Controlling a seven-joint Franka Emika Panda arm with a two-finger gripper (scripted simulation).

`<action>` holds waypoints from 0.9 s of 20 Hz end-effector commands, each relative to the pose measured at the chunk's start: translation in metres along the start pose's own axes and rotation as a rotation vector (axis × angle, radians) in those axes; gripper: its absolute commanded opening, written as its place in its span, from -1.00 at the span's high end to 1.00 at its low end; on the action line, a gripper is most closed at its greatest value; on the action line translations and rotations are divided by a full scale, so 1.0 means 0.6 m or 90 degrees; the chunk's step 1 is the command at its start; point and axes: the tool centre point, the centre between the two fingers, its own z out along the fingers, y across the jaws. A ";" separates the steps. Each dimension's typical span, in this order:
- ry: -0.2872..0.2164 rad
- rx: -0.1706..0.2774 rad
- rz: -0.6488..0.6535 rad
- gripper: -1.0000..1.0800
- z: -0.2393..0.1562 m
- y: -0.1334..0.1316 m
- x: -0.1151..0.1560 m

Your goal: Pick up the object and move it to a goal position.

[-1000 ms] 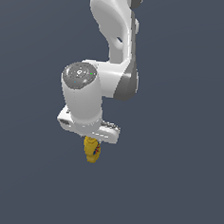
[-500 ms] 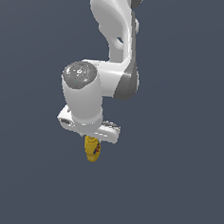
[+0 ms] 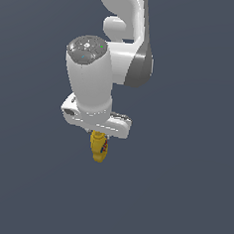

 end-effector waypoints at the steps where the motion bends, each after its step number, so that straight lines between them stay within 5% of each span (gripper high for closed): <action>1: 0.007 0.001 0.000 1.00 -0.047 -0.007 -0.009; 18: 0.007 0.001 0.000 1.00 -0.359 -0.055 -0.107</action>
